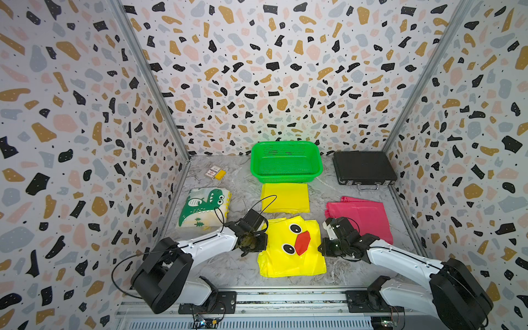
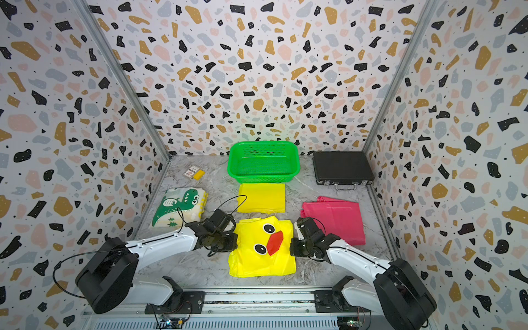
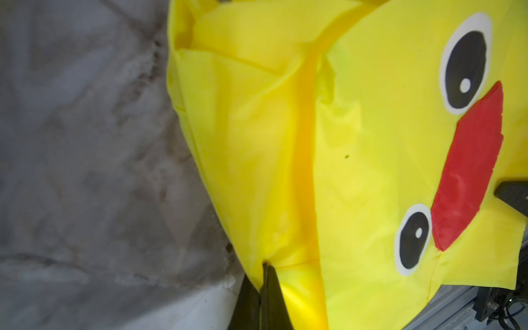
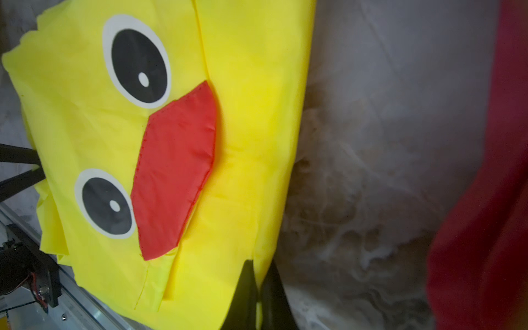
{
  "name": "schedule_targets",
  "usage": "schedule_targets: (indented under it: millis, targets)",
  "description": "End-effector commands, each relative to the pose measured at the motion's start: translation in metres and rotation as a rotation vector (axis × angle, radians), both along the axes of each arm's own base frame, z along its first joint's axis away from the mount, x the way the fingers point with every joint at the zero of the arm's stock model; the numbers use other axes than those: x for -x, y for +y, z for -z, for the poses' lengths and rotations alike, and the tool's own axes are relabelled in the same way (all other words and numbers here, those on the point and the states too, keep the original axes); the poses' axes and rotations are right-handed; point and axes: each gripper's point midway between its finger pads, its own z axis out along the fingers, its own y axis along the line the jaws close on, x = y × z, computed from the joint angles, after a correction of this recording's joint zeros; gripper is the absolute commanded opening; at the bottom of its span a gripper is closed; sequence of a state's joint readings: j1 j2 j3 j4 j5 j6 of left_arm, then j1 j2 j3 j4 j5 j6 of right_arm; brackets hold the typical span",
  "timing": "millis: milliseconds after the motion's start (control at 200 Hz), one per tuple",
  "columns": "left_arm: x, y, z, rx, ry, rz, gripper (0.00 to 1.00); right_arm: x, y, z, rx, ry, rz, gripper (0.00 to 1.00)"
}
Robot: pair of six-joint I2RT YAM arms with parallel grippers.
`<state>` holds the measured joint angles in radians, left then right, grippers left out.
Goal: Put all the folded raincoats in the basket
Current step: Pick up the raincoat from the center of the board.
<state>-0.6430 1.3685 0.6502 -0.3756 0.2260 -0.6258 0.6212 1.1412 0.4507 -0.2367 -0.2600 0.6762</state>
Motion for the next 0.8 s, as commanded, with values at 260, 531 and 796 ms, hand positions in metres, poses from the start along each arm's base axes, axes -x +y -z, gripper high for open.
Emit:
schedule_targets:
  millis: [260,531,796]
  targets:
    - [-0.006,-0.003,-0.042,0.015,-0.071,0.006,0.00,0.000,-0.007,-0.033,0.011,-0.069,-0.003,0.00]
    - [-0.008,0.000,-0.072,0.030,-0.111,-0.018,0.00,0.003,-0.015,-0.055,0.056,-0.060,-0.003,0.00]
    - [-0.022,0.000,-0.098,-0.003,-0.134,-0.053,0.00,-0.007,-0.013,-0.092,0.098,-0.072,-0.027,0.00]
